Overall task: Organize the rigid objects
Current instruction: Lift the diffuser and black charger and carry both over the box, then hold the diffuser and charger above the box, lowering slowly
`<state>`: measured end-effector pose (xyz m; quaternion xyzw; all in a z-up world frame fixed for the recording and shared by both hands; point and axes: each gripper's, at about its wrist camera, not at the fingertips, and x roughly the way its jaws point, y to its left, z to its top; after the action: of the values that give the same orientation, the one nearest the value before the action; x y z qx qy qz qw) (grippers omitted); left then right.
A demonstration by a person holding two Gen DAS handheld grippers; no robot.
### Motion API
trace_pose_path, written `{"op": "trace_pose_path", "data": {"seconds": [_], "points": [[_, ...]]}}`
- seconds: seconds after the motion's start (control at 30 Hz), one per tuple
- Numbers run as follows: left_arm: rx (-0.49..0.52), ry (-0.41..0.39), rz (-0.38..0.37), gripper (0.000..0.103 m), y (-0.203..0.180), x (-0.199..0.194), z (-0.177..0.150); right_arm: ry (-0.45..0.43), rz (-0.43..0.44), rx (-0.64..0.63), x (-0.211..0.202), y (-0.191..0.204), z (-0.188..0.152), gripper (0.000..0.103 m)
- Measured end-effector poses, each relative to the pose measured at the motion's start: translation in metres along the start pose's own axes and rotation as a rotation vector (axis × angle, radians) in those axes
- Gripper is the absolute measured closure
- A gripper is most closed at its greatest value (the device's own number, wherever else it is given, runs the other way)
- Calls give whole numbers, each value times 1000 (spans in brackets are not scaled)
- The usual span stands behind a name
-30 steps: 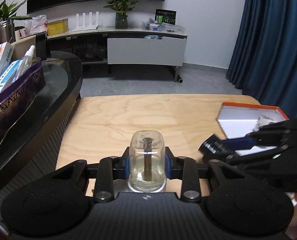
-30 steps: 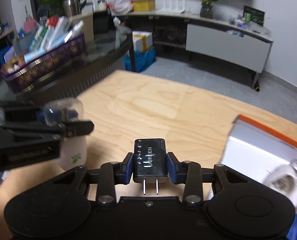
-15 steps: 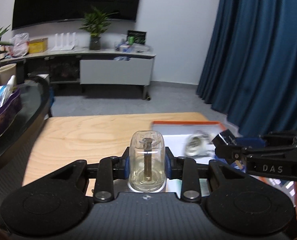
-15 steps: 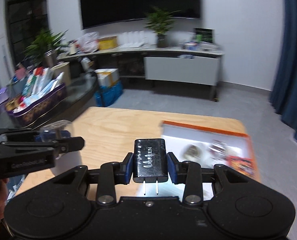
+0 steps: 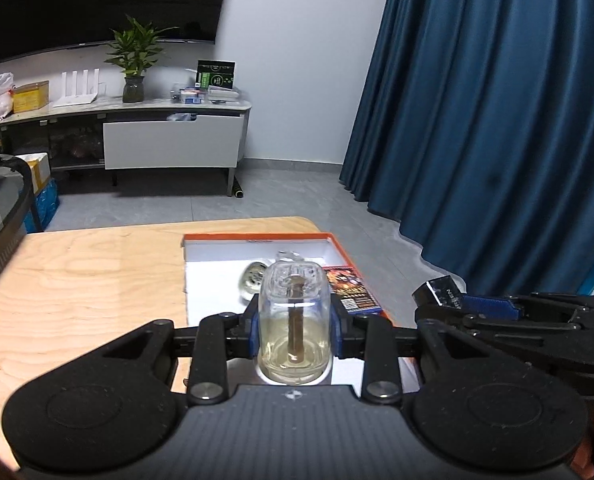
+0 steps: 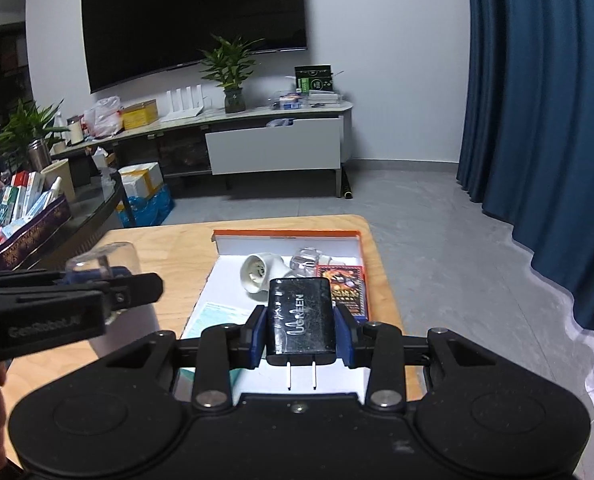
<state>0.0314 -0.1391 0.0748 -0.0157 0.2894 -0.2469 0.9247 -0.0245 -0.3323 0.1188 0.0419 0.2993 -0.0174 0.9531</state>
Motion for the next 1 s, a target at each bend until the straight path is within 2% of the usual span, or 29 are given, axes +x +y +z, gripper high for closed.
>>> {"op": "trace_pose_path", "data": {"seconds": [0.53, 1.0], "points": [[9, -11, 9, 70, -18, -4, -5, 0, 4, 10, -2, -5, -9, 59], [-6, 3, 0, 70, -14, 2, -5, 20, 4, 9, 9, -3, -8, 59]]}}
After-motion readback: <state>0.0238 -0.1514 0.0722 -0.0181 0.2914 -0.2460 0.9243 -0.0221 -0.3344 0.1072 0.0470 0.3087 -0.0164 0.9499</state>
